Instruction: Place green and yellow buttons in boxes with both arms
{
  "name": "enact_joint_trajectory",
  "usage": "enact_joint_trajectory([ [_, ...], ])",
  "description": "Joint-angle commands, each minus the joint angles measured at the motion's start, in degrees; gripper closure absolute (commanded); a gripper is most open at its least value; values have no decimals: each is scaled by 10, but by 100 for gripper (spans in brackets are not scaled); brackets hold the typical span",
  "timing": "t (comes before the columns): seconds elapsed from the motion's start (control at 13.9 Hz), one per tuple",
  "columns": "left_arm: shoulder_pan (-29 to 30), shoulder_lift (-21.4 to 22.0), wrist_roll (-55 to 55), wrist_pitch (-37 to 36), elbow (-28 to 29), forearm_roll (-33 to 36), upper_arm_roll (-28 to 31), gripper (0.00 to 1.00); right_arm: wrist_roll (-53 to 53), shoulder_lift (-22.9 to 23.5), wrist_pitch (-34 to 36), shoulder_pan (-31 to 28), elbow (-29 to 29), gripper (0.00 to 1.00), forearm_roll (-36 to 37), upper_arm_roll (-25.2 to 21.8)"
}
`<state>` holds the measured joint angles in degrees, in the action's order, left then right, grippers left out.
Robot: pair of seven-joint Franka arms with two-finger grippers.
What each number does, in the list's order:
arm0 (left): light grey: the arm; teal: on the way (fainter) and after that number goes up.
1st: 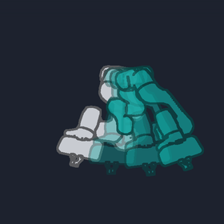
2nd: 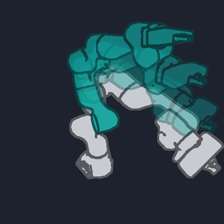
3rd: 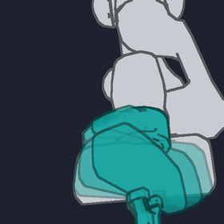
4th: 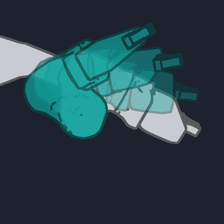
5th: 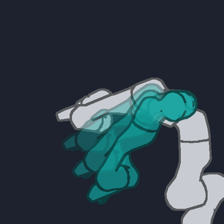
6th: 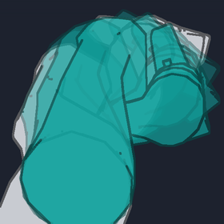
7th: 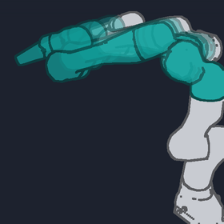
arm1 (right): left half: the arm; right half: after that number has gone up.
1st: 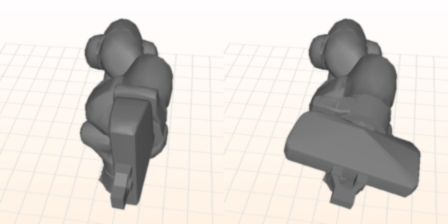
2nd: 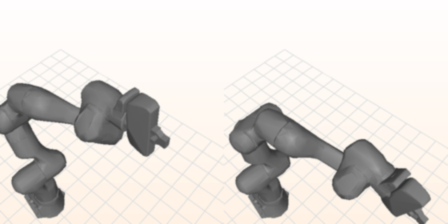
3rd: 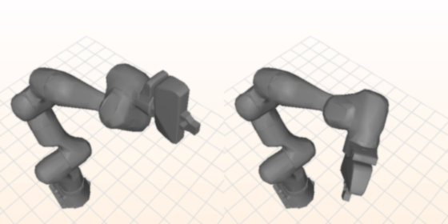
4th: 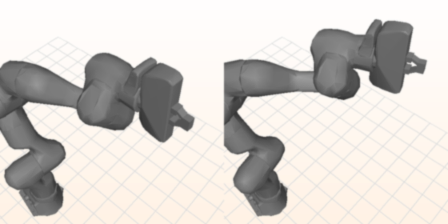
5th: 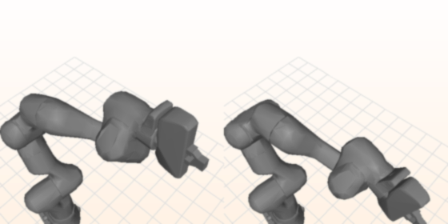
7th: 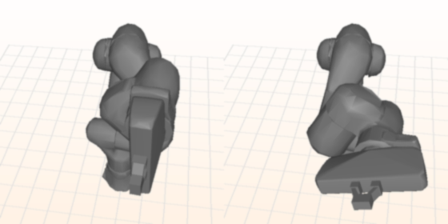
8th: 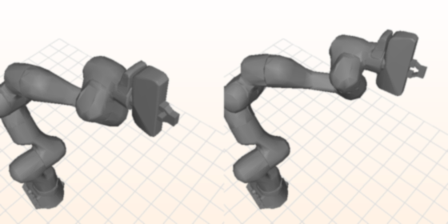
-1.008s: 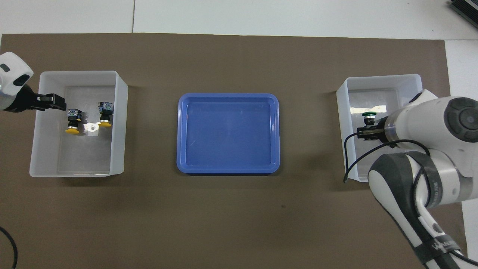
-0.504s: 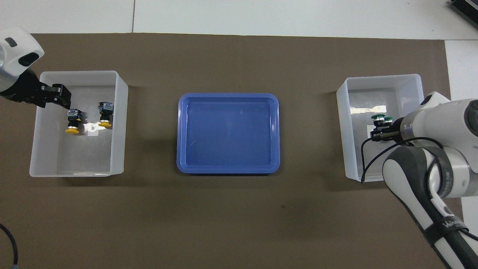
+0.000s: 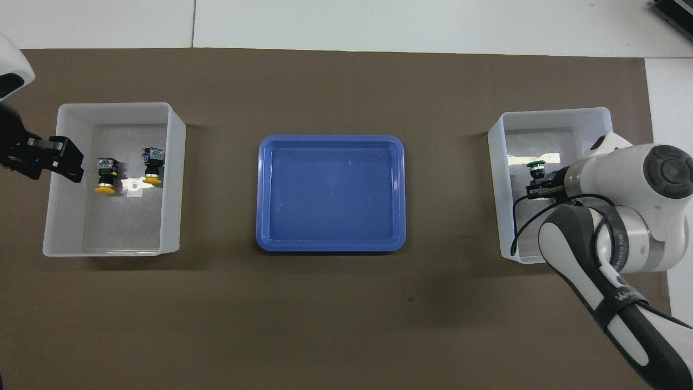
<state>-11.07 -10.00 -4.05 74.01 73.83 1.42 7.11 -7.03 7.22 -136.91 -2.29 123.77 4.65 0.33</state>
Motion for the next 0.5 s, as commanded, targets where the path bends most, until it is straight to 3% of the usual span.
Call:
enact_joint_trajectory([
  [0.0, -4, 57, 6, 18, 81, 10, 4, 39, -21, 11, -22, -18, 2, 100, -13, 7],
  [0.14, 0, 103, 7, 87, 181, 10, 4, 37, -19, 11, -23, -21, 3, 100, -12, 6],
  [0.29, 1, 128, 9, 132, 236, 10, 4, 20, -18, 18, -25, -24, 10, 95, -12, 6],
  [0.36, 2, 128, 8, 133, 234, 10, 5, 4, -18, 20, -30, -24, 14, 83, -12, 6],
  [0.43, 2, 126, 7, 132, 231, 11, 6, 0, -19, 20, -31, -24, 14, 66, -12, 6],
])
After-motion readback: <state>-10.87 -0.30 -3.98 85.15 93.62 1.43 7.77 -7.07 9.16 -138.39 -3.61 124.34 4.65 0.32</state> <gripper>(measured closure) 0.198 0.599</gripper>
